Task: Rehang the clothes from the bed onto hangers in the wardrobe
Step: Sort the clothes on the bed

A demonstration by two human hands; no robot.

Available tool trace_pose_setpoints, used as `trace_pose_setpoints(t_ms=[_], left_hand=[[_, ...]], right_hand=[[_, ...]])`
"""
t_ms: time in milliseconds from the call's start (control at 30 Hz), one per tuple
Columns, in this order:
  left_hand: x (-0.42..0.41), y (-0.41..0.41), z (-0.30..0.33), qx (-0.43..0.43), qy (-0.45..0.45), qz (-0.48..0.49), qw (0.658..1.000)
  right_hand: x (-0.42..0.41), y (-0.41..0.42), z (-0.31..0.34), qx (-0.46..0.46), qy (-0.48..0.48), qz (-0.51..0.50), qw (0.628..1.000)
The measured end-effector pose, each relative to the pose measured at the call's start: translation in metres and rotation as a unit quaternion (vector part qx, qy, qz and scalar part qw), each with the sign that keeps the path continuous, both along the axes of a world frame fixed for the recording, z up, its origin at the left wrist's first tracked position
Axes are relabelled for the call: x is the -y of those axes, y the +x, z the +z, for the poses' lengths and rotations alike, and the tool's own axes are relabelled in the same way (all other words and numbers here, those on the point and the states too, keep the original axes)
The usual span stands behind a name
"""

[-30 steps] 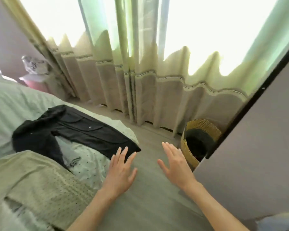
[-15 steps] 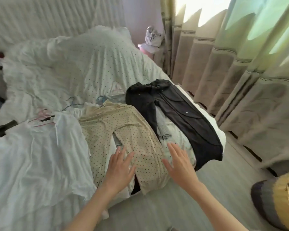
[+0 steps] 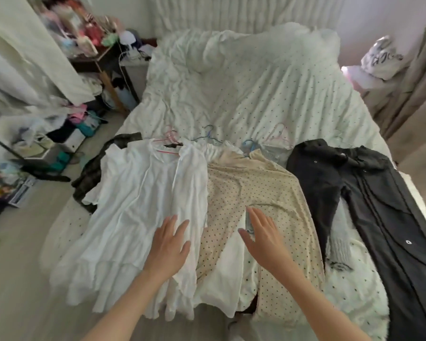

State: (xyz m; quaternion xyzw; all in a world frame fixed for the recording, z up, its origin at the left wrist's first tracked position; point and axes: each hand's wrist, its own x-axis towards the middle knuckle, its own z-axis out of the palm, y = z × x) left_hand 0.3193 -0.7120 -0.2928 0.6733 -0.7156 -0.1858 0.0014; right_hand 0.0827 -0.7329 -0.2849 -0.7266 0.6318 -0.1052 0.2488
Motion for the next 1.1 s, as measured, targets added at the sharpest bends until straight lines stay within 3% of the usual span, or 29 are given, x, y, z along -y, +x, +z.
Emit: trace_pose_setpoints(t_ms=[200, 533, 700, 900, 1100], left_hand=[[0.027, 0.033, -0.013, -0.001, 0.034, 0.073, 0.997], [0.163, 0.132, -0.044, 0.044, 0.028, 0.05, 0.997], [0.242, 0.188, -0.106, 0.044, 0.038, 0.019, 0.998], [0.321, 0.241, -0.222, 0.068, 0.142, 0.006, 0.987], [0.326, 0.257, -0.299, 0.014, 0.124, -0.017, 0.992]], right_hand=[[0.069, 0.027, -0.008, 0.013, 0.011, 0.062, 0.998], [0.218, 0.11, -0.033, -0.028, 0.005, 0.094, 0.995], [0.301, 0.159, -0.085, -0.053, 0.05, 0.054, 0.996], [0.379, 0.211, -0.175, -0.056, 0.14, 0.006, 0.989], [0.45, 0.238, -0.226, -0.084, 0.114, -0.071, 0.987]])
